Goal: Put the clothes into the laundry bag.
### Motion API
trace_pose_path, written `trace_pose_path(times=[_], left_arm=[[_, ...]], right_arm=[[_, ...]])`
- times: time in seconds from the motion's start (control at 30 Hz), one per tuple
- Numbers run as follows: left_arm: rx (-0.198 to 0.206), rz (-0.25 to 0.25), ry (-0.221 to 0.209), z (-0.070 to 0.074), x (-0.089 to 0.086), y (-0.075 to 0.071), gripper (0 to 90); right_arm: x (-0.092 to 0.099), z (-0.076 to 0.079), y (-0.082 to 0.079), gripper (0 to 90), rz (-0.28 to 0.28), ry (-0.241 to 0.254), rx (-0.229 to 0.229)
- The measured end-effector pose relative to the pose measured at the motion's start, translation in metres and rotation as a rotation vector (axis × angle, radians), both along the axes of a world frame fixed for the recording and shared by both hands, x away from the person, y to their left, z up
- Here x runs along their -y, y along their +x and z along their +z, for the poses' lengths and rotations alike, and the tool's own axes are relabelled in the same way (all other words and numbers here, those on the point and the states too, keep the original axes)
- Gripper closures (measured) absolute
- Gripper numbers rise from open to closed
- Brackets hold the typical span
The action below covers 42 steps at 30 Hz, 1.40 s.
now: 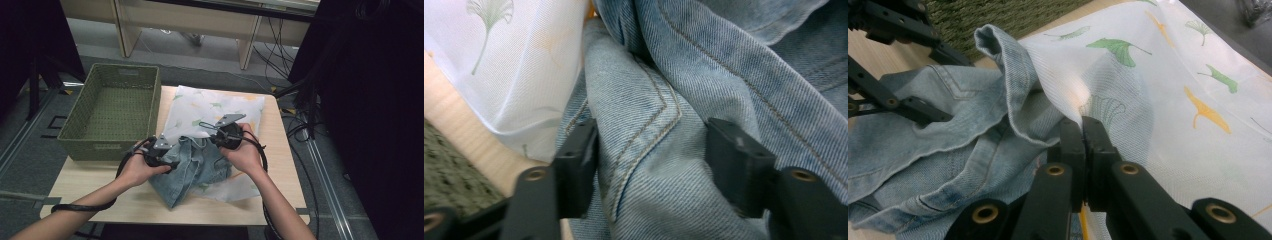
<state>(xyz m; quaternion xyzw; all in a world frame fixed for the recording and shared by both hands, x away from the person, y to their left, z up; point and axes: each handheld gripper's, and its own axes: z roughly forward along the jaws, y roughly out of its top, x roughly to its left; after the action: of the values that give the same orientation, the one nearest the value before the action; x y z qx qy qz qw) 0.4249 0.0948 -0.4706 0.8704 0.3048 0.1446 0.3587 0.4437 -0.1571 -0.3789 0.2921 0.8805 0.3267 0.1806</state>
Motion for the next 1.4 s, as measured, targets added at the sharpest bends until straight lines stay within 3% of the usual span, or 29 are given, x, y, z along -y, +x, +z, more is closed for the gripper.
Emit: trace_pose_path(times=[0.17,0.23,0.33,0.43,0.53,0.77,0.83,0.87,0.93,0.97,1.0,1.07,1.1,1.13,1.3,1.4], left_arm=[[0.031,-0.026,0.008,0.007,0.005,-0.004,79.0],[0.045,-0.024,-0.019,0.013,0.005,-0.007,83.1],[0.060,-0.029,-0.075,0.026,0.005,-0.013,85.5],[0.101,-0.034,-0.124,0.042,0.008,-0.020,86.0],[0.130,-0.049,-0.167,0.057,0.013,-0.026,86.1],[0.200,-0.035,-0.178,0.083,0.016,-0.027,86.1],[0.210,-0.030,-0.172,0.087,0.016,-0.025,86.1],[0.242,-0.016,-0.160,0.093,0.014,-0.023,86.1],[0.263,-0.014,-0.146,0.096,0.015,-0.021,86.0],[0.276,-0.019,-0.128,0.097,0.017,-0.021,86.0],[0.290,-0.056,-0.073,0.096,0.021,-0.020,85.9],[0.291,-0.084,-0.051,0.094,0.024,-0.020,85.7],[0.283,-0.128,-0.021,0.085,0.034,-0.019,85.7],[0.264,-0.159,-0.015,0.080,0.038,-0.017,85.6],[0.191,-0.194,-0.009,0.050,0.058,-0.006,85.4],[0.184,-0.205,0.019,0.036,0.068,-0.003,85.2]], right_arm=[[-0.001,-0.001,0.000,90.0,0.002,-0.004,-0.002],[-0.002,0.000,-0.001,90.0,-0.006,0.004,-0.004],[-0.003,0.003,-0.002,90.0,0.004,0.008,0.016],[-0.006,0.006,-0.005,90.0,-0.005,0.022,0.008],[-0.010,0.009,-0.007,90.0,0.019,0.015,0.037],[-0.017,0.019,-0.016,90.0,0.038,0.036,0.067],[-0.017,0.021,-0.018,90.0,0.044,0.044,0.065],[-0.017,0.022,-0.019,90.0,0.045,0.042,0.069],[-0.018,0.023,-0.020,90.0,0.049,0.043,0.069],[-0.018,0.023,-0.020,90.0,0.055,0.048,0.068],[-0.018,0.024,-0.020,90.0,0.057,0.051,0.070],[-0.019,0.025,-0.021,90.0,0.038,0.073,0.066],[-0.019,0.025,-0.021,90.0,0.036,0.079,0.074],[-0.019,0.026,-0.020,90.0,0.035,0.083,0.076],[-0.018,0.024,-0.020,90.0,0.047,0.078,0.079],[-0.019,0.023,-0.021,90.0,0.046,0.089,0.060]])
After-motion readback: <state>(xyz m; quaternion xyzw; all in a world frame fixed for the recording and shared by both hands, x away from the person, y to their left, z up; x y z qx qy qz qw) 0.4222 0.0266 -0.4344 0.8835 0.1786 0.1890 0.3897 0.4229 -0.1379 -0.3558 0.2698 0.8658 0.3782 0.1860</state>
